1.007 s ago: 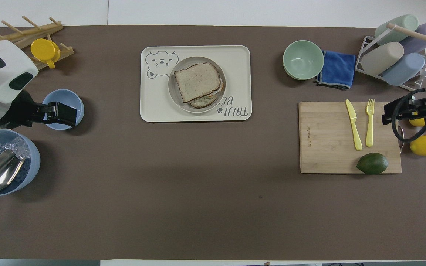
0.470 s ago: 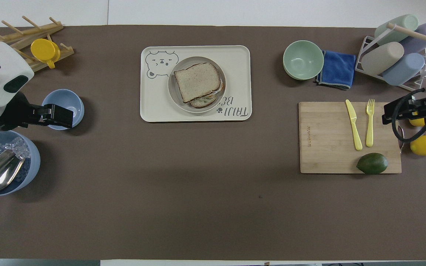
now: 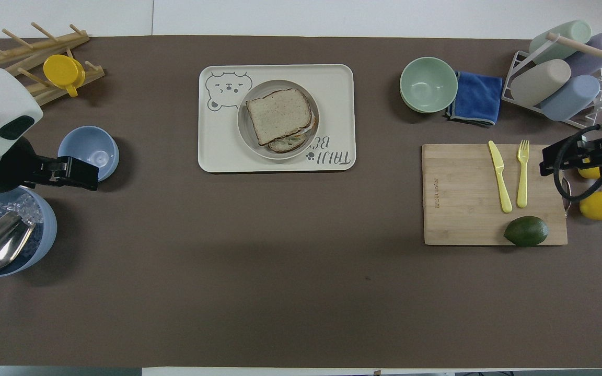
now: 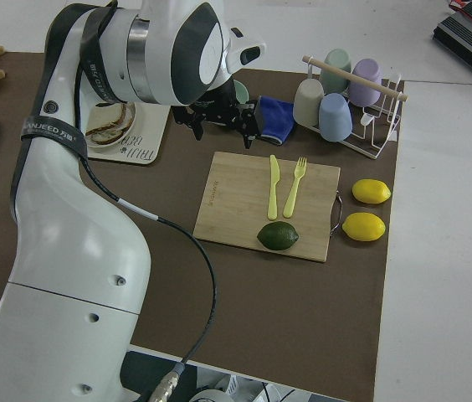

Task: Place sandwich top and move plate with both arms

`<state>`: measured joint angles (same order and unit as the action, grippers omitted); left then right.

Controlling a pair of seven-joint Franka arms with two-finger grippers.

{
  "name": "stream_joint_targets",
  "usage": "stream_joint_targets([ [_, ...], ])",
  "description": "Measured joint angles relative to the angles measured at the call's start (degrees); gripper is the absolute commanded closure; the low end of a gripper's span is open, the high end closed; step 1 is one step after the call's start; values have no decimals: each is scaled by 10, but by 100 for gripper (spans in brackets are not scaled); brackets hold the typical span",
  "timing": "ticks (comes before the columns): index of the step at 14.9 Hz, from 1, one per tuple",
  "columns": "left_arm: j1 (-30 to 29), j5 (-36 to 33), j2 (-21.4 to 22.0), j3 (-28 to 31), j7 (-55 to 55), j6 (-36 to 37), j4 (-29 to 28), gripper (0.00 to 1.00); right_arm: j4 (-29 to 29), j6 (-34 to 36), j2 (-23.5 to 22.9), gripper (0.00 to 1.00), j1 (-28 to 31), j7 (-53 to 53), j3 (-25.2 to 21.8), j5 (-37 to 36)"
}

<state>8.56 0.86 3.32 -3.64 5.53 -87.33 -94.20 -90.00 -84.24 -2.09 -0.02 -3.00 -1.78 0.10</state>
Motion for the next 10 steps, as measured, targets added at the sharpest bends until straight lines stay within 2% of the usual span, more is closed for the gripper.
stream_joint_targets([
  [10, -4, 5, -4, 1, 3, -5, 12, 0, 0, 0, 0, 0, 0, 0, 0, 0],
])
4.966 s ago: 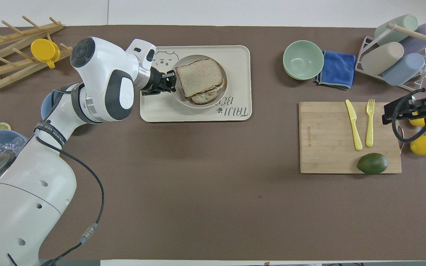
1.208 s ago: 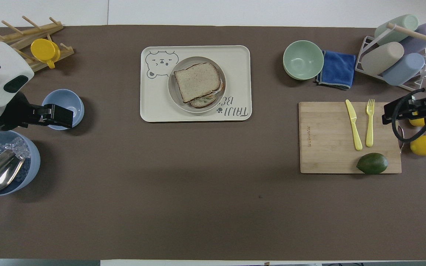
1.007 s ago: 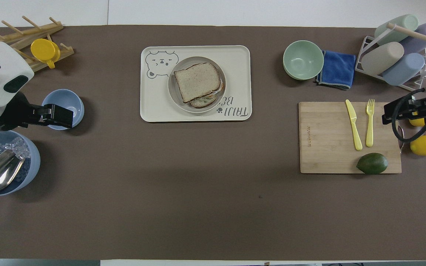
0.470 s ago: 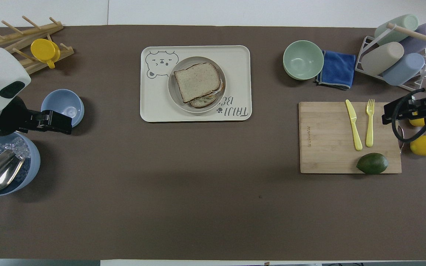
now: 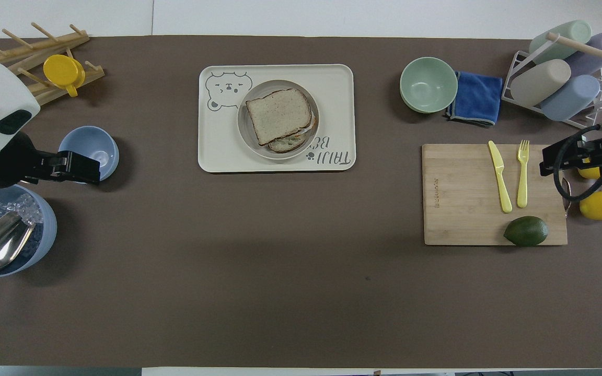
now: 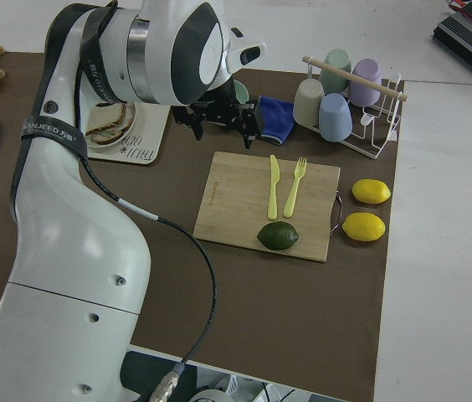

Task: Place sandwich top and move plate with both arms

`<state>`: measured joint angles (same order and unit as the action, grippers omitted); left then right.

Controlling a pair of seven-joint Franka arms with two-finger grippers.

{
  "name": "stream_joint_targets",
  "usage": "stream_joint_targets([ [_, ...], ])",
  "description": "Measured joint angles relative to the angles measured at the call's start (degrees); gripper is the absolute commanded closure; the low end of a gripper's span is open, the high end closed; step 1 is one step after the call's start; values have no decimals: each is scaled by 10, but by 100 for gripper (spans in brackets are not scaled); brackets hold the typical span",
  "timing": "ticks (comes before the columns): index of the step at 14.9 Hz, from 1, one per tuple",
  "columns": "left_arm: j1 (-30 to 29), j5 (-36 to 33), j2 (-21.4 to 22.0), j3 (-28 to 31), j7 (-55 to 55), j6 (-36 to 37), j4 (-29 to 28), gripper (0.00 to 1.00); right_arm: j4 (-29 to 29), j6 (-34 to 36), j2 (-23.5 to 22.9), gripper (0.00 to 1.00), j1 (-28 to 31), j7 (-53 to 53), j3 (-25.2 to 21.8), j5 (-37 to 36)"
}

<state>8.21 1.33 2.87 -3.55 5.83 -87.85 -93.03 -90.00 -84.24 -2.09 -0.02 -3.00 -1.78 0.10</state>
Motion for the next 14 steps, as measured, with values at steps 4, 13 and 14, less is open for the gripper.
stream_joint_targets([
  [4, -2, 7, -1, 0, 0, 0, -3, 0, 0, 0, 0, 0, 0, 0, 0, 0],
  [13, -2, 7, -2, -1, 0, -1, -3, 0, 0, 0, 0, 0, 0, 0, 0, 0],
  [14, -3, 7, -2, -1, 0, -1, -3, 0, 0, 0, 0, 0, 0, 0, 0, 0],
])
